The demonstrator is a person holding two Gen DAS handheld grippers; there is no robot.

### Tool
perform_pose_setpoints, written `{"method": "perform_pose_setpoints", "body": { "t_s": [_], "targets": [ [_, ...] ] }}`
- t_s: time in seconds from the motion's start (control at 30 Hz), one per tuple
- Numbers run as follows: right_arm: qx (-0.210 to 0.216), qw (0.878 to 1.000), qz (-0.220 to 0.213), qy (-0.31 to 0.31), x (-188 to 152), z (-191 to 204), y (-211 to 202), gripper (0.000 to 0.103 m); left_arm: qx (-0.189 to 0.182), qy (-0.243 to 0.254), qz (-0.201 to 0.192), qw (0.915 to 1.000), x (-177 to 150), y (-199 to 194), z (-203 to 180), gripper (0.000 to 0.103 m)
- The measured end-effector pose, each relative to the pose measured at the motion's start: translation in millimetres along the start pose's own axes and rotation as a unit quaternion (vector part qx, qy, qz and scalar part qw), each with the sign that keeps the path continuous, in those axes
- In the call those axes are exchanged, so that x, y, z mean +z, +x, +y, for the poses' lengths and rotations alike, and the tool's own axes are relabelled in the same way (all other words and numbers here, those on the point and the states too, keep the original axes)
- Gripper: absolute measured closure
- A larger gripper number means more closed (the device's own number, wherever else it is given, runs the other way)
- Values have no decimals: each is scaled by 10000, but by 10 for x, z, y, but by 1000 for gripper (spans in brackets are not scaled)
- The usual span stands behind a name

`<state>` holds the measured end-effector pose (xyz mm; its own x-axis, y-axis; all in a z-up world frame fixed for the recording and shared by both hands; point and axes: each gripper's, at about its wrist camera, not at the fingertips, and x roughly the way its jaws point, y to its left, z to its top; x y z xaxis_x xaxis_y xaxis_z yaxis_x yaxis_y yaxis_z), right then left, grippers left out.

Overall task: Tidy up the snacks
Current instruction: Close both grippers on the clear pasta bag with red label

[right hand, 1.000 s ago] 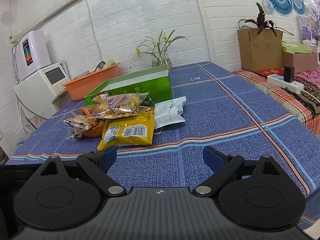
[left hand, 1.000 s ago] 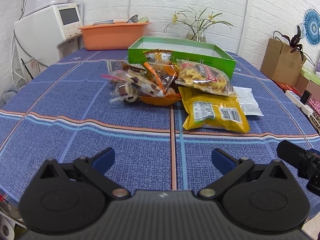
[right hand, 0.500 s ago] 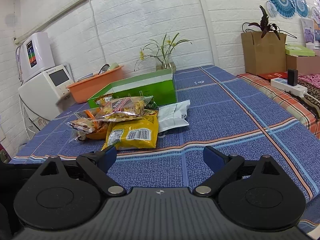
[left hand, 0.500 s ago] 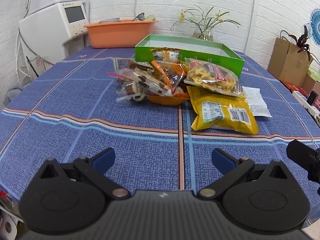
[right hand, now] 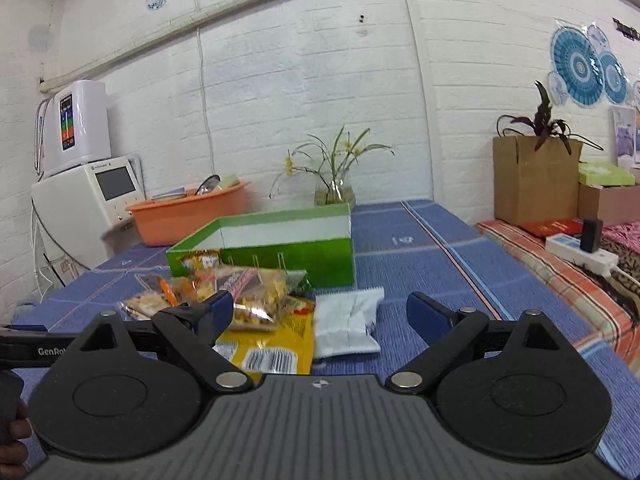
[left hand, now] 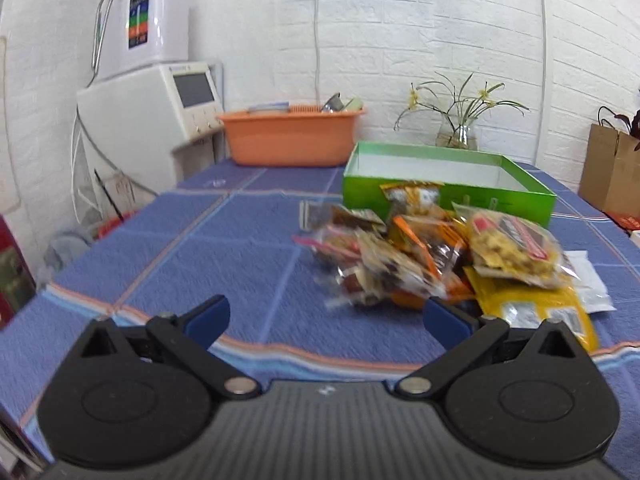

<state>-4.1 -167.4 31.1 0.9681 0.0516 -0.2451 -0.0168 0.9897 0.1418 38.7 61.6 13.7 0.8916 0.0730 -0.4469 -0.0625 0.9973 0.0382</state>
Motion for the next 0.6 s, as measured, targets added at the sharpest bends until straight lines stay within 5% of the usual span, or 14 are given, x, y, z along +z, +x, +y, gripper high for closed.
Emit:
{"method": "perform_pose_setpoints", "body": {
  "t_s": [0.2, 0.43, 0.6],
  "targets": [
    [460, 9971, 432, 436, 112, 45, 555, 0, -184, 425, 11, 9989, 162, 240, -36, 0],
    [1260, 9866, 710, 761, 94, -69, 883, 0, -1902, 152, -275, 9812, 308, 278, -206, 0],
    [1365, 9806, 881, 1099, 211, -321, 1147, 0, -2393, 390, 107, 9701, 321, 512, -565, 0]
  ]
}}
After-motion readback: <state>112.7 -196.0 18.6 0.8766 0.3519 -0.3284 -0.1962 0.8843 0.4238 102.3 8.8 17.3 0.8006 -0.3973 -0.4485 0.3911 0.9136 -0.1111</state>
